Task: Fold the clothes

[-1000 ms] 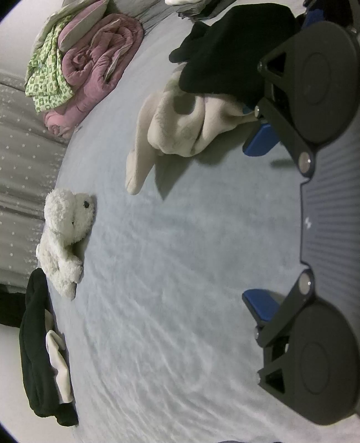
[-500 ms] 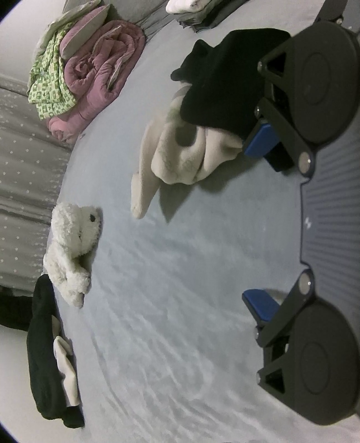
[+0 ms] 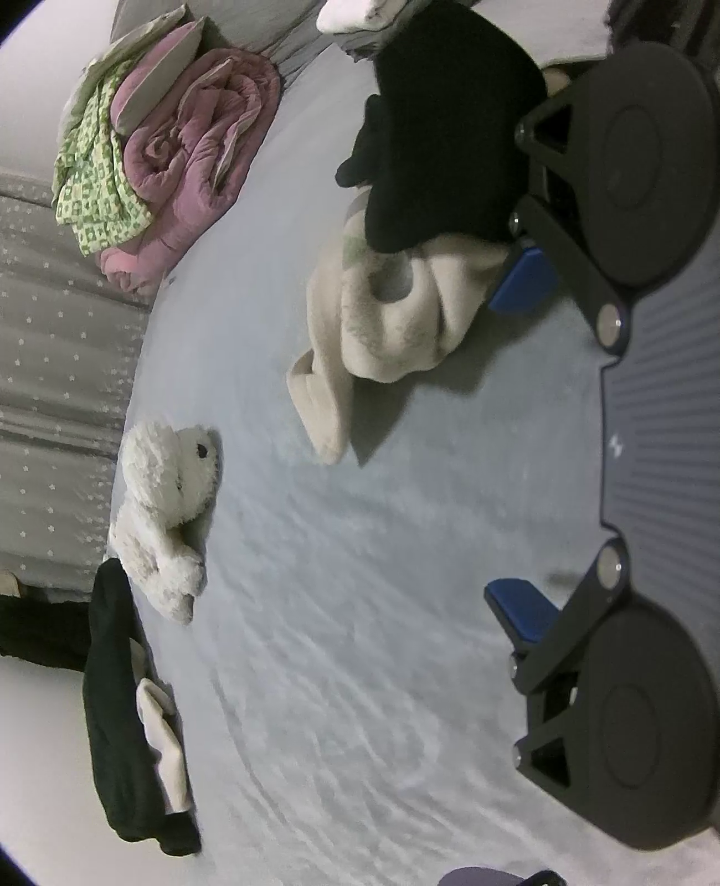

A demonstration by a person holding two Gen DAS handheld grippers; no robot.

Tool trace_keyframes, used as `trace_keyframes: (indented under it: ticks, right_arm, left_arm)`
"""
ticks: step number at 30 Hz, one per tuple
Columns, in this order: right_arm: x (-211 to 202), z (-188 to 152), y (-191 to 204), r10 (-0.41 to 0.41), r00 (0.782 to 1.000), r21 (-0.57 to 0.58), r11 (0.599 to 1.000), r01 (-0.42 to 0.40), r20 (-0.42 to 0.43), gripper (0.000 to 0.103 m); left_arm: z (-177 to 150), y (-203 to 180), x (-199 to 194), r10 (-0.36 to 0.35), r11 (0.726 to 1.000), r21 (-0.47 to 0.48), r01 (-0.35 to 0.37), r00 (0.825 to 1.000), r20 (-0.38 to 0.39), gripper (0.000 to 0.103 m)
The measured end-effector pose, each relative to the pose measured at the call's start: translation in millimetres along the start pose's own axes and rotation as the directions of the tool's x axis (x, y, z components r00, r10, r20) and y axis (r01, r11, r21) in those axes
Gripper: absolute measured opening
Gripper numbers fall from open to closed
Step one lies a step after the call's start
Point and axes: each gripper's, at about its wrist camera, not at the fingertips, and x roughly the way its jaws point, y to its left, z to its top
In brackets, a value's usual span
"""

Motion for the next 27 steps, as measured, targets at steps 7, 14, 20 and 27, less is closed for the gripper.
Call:
trace_keyframes:
  ticks: [7,14,20,27]
  right_arm:
    - [-29.8,1.2,-26.0,-0.034,0.999,0.043,0.999,0.032,0.035,0.029]
    - [-54.9,-2.4,-56.9,-0.075,0.996,0.09,0.993,0.07,0.053,0.028]
    - [-71.1,-8.8,-77.4,-0.109,0.992,0.118,0.988,0.101,0.064,0.028]
    - [-84.5,-14.9,-95.4,-0.129,0.99,0.16,0.98,0.118,0.056,0.028]
  left_arm:
    - [-1.6,-10.1,3.6,0.001,1.0,0.016,-0.001,1.0,0.005,0.102]
    - [-1.8,-20.1,7.7,-0.013,1.0,0.015,0.013,1.0,0.006,0.102]
    - [-1.7,-34.3,6.2,-0.026,0.998,0.057,0.024,0.999,0.042,0.102]
    - [7.5,-52.1,8.4,-0.138,0.986,0.106,0.129,0.987,0.087,0.102]
